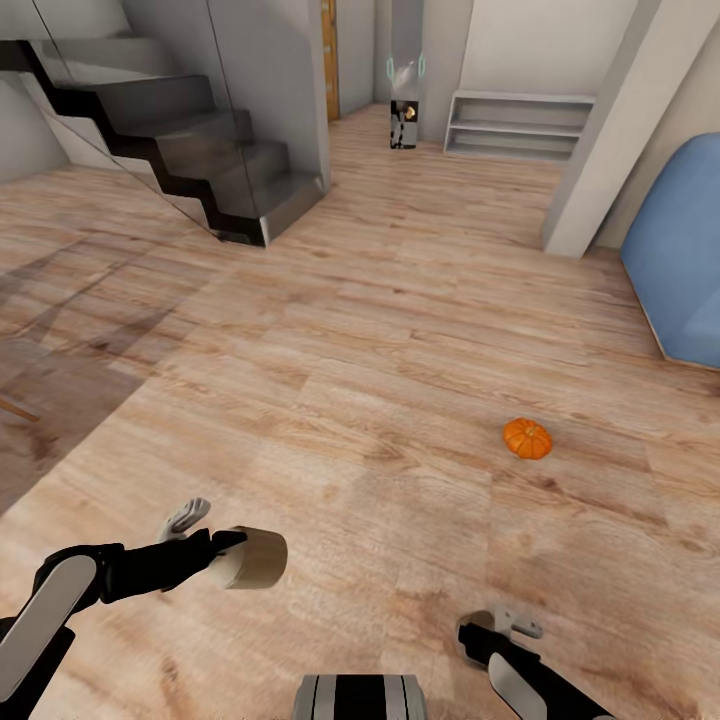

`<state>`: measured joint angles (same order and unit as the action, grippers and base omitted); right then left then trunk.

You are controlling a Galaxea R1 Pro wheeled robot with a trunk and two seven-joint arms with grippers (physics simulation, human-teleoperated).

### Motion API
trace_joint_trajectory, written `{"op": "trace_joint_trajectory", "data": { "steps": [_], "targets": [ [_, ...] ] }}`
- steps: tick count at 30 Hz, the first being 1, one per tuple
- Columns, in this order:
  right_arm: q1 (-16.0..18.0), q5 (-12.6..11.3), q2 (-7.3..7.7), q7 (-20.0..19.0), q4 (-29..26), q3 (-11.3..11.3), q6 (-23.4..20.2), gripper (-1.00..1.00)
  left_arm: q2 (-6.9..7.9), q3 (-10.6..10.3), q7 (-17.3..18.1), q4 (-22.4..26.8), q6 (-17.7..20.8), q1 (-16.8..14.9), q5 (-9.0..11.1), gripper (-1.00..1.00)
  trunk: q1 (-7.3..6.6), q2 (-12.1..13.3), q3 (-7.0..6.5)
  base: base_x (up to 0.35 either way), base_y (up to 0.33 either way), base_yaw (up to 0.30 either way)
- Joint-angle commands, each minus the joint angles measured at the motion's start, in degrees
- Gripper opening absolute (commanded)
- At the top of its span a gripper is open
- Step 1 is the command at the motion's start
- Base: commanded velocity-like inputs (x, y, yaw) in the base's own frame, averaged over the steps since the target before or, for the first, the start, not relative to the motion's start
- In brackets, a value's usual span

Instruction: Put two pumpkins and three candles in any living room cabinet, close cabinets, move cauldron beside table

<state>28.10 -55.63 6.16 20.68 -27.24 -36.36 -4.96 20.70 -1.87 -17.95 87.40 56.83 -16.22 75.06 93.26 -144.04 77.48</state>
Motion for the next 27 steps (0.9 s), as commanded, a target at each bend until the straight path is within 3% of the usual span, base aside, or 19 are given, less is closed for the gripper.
{"op": "trace_joint_trajectory", "data": {
  "steps": [1,19,20,27],
  "targets": [
    [0.0,-0.4,0.08,0.4,-0.2,-0.5,-0.2,1.00,0.04,-0.1,-0.6,0.0,0.0,0.0,0.6,-1.00,0.02,0.0,0.27,0.000,0.000,0.000],
    [0.0,-0.4,0.16,0.3,-0.2,-0.5,-0.4,1.00,0.04,-0.1,-0.6,0.0,0.0,0.0,0.6,-1.00,0.04,0.0,0.49,0.000,0.000,0.000],
    [0.0,-0.4,0.16,0.3,-0.2,-0.5,-0.5,-1.00,0.04,-0.1,-0.6,0.0,0.0,0.0,0.6,-1.00,0.04,0.0,0.49,0.000,0.000,0.000],
    [0.0,-0.4,0.16,0.3,-0.2,-0.5,-0.6,-1.00,-0.05,-0.1,-0.6,0.0,0.0,0.0,0.6,-1.00,-0.04,0.0,-0.17,0.000,0.000,0.000]
  ]
}}
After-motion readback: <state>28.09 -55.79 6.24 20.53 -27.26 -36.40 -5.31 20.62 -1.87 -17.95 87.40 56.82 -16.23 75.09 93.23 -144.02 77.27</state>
